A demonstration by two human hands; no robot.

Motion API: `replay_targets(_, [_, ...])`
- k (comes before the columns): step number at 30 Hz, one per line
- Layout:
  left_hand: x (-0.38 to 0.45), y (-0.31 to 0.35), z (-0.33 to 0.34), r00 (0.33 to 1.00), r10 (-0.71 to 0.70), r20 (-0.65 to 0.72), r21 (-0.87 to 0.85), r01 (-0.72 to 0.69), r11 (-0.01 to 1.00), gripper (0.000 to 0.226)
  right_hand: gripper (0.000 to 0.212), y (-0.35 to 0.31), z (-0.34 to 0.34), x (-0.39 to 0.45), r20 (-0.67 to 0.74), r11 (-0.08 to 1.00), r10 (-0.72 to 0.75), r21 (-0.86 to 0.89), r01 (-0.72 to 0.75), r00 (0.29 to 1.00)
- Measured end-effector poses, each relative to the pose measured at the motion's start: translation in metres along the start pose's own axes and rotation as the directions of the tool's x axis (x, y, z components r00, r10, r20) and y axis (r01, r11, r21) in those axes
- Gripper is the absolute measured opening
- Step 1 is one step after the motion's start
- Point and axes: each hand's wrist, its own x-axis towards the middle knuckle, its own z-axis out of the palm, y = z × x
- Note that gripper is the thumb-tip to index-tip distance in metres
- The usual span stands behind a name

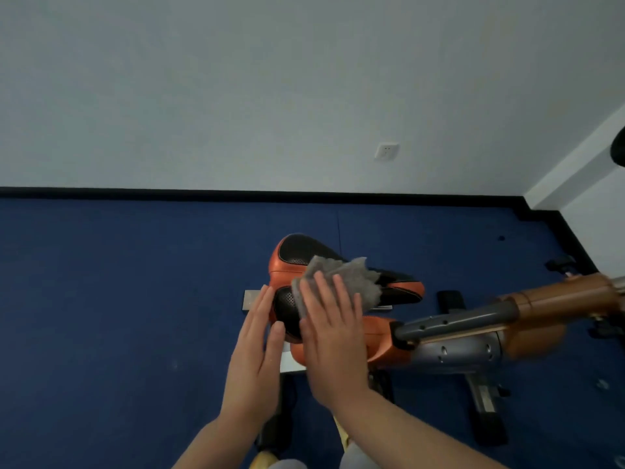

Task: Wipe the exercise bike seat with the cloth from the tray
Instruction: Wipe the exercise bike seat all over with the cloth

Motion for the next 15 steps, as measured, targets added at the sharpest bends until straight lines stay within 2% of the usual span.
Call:
replay_targets(3, [-0.005,-0.001,-0.005,1.0,-0.022,-0.002,-0.119,0.022,0.993,0.043,0.052,-0.007,0.0,-0.007,0.082,0.971,-0.233,-0.043,0.237,0.969])
replay_targets(5, [-0.006,-0.002,-0.009,0.998,-0.059,-0.004,-0.168,0.058,0.984,0.038,0.055,0.011,-0.007,-0.006,0.149,0.913,-0.379,-0.104,0.396,0.913])
replay_targets(7, [-0.006,0.0,-0.01,0.999,-0.043,0.005,-0.141,0.043,0.989,0.039,0.058,0.038,-0.015,-0.001,0.174,0.885,-0.418,-0.145,0.443,0.892])
replay_targets(8, [-0.007,0.001,-0.009,0.999,-0.043,0.002,-0.124,0.043,0.991,0.04,0.058,0.05,-0.019,0.002,0.159,0.912,-0.358,-0.15,0.381,0.92])
replay_targets(10, [-0.007,0.001,-0.003,0.998,-0.059,-0.015,-0.093,0.058,0.994,0.042,0.051,0.055,-0.023,0.009,0.095,0.981,-0.139,-0.124,0.15,0.986])
replay_targets(12, [-0.006,0.003,0.004,0.997,-0.076,-0.029,-0.065,0.074,0.995,0.045,0.05,0.035,-0.018,0.013,0.037,0.996,0.037,-0.087,-0.034,0.999])
replay_targets(13, [-0.005,0.005,0.008,0.996,-0.081,-0.038,-0.062,0.079,0.995,0.046,0.05,0.022,-0.014,0.013,0.023,0.994,0.075,-0.075,-0.073,0.997])
replay_targets(15, [-0.004,0.008,0.015,0.994,-0.089,-0.056,-0.068,0.085,0.994,0.045,0.05,0.004,-0.008,0.009,0.041,0.997,0.05,-0.052,-0.048,0.998])
